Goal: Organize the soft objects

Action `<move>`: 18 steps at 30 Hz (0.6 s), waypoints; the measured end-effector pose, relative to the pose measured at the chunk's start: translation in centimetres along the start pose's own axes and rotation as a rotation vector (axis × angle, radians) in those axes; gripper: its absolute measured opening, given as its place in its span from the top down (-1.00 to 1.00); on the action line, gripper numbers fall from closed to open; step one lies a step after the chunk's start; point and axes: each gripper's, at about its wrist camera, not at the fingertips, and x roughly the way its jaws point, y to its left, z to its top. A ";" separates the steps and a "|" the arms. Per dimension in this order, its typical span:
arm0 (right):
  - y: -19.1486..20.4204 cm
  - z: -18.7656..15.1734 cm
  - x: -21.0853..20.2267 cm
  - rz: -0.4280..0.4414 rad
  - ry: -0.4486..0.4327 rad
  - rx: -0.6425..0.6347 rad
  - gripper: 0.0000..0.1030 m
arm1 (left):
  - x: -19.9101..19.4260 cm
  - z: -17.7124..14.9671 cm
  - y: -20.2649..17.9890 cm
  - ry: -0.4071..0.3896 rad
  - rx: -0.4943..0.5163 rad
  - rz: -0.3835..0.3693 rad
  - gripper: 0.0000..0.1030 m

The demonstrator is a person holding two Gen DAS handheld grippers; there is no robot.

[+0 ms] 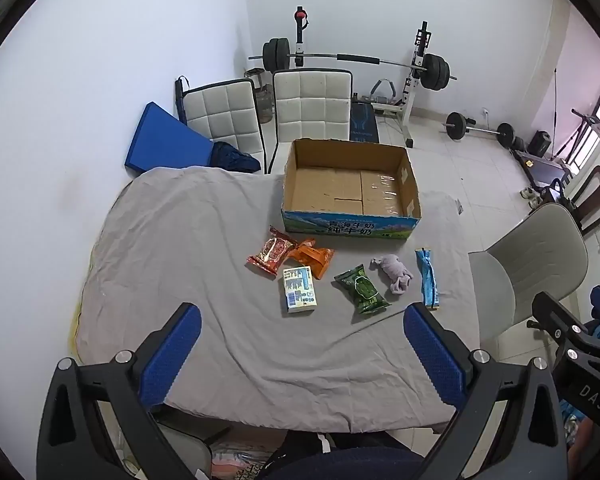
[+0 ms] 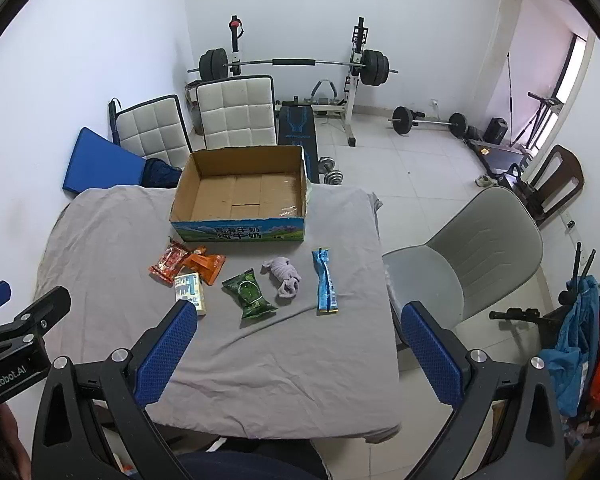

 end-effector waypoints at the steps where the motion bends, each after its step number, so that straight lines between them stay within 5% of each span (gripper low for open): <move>1: -0.1 0.0 0.0 -0.002 -0.004 0.000 -1.00 | 0.1 0.1 0.1 0.002 0.001 -0.002 -1.00; 18: 0.3 0.3 -0.5 0.008 -0.026 0.002 -1.00 | -0.3 0.1 -0.1 -0.010 0.001 0.012 -1.00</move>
